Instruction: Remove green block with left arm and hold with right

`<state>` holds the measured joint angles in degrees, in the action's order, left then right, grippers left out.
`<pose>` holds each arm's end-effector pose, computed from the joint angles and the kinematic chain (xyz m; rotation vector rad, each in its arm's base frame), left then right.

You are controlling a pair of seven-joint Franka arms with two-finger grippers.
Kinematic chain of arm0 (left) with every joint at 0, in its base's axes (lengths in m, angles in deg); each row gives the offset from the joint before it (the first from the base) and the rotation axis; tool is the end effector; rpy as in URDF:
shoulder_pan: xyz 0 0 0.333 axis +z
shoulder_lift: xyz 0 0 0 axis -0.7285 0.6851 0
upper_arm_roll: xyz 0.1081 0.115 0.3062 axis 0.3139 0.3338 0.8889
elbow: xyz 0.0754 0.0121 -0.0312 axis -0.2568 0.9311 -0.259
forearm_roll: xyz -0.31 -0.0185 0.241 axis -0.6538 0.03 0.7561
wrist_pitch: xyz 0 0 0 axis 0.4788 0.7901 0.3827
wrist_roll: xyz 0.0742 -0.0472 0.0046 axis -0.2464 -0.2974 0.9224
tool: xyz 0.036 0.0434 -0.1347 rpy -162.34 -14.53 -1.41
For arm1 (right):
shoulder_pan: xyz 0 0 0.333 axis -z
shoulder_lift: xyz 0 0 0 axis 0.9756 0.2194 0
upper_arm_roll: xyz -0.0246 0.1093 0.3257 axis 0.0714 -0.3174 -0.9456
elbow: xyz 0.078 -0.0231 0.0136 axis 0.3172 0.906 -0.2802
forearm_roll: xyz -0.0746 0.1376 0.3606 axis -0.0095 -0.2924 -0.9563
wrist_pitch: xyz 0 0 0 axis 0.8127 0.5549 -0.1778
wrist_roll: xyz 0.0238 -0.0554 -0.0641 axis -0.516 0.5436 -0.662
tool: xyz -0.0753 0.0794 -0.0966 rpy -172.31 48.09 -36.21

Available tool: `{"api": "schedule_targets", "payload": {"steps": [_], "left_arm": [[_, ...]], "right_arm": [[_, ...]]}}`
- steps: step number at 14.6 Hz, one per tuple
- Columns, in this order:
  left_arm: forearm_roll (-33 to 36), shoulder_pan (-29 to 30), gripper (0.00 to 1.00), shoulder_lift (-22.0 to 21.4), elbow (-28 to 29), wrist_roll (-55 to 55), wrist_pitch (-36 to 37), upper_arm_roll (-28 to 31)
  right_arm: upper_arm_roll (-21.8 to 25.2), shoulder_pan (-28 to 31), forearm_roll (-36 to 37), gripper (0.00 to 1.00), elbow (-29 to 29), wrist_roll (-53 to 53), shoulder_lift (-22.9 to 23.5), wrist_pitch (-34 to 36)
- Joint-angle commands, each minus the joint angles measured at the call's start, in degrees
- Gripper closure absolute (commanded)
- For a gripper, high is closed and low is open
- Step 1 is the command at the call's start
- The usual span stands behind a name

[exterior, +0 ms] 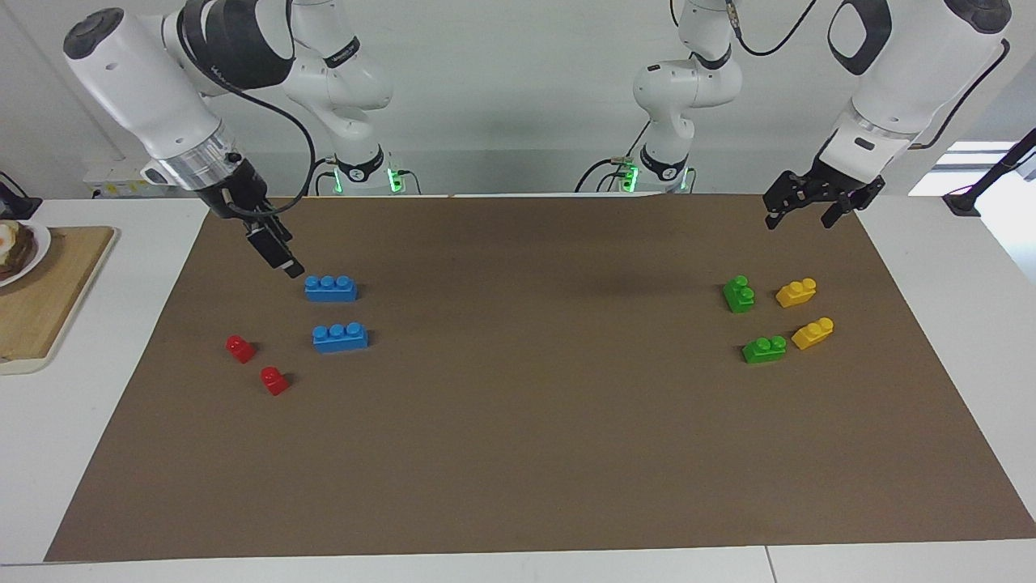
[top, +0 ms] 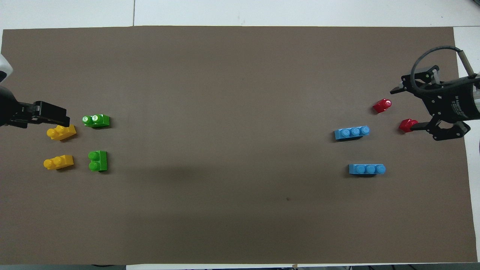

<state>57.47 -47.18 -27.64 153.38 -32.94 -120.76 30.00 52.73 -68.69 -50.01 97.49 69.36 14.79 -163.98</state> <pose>0.5458 -0.0506 0.6007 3.1116 -0.1372 -0.0713 0.5497 0.0137 0.5738 -2.5888 1.2983 0.0336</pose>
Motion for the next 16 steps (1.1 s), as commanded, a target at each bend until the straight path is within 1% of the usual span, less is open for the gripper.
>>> {"api": "schedule_targets", "payload": {"steps": [1, 4, 5, 7, 8, 9, 10, 12, 13, 16], "left_arm": [[1.53, -4.5, 0.0, 1.25, -2.66, -0.31, 1.21, 0.55], [1.71, -3.54, 0.0, -0.16, 0.33, -0.49, -1.5, 1.16], [1.79, -2.67, 0.0, -0.07, 0.42, -0.31, -2.47, 1.34], [3.19, -0.22, 0.0, -0.86, 3.13, -0.31, -4.06, 1.34], [3.29, 1.19, 0.0, -1.73, 4.45, -0.4, -4.5, 1.25], [3.2, 1.12, 0.0, -1.92, 5.07, -0.4, -5.03, 1.34], [3.29, 0.95, 0.0, -1.57, 4.12, -0.4, -4.6, 1.08], [3.55, 0.25, 0.0, -0.43, -0.52, -0.4, -1.45, 0.64], [3.38, -0.11, 0.0, 0.27, -1.15, -0.4, -0.82, 0.64], [3.03, -0.11, 0.0, 0.28, -1.16, -0.48, -0.55, 0.64]], "right_arm": [[0.13, 0.77, 2.53, 0.03, -0.16, -15.6, -2.31, 2.57], [-0.13, 0.5, 8.77, 0.03, -0.16, -29.59, -3.63, 4.68], [-0.13, 0.5, 8.87, 0.03, -0.16, -34.25, -3.72, 5.13], [-0.13, 0.5, 10.01, 0.03, -0.16, -41.64, -3.72, 4.69], [-0.13, 0.5, 11.23, 0.03, -0.25, -43.07, -3.72, 4.6], [-0.22, 0.5, 11.85, 0.03, -0.34, -43.34, -3.72, 4.78], [-0.39, 0.42, 12.03, 0.03, -0.43, -43.43, -3.72, 4.95], [-0.57, 0.5, 12.03, 0.03, -0.86, -43.43, -3.37, 4.78], [-0.57, 0.5, 12.03, 0.03, -1.3, -43.52, -3.02, 4.95], [-0.66, 0.5, 11.86, 0.03, -1.57, -43.52, -2.66, 5.04]]}}
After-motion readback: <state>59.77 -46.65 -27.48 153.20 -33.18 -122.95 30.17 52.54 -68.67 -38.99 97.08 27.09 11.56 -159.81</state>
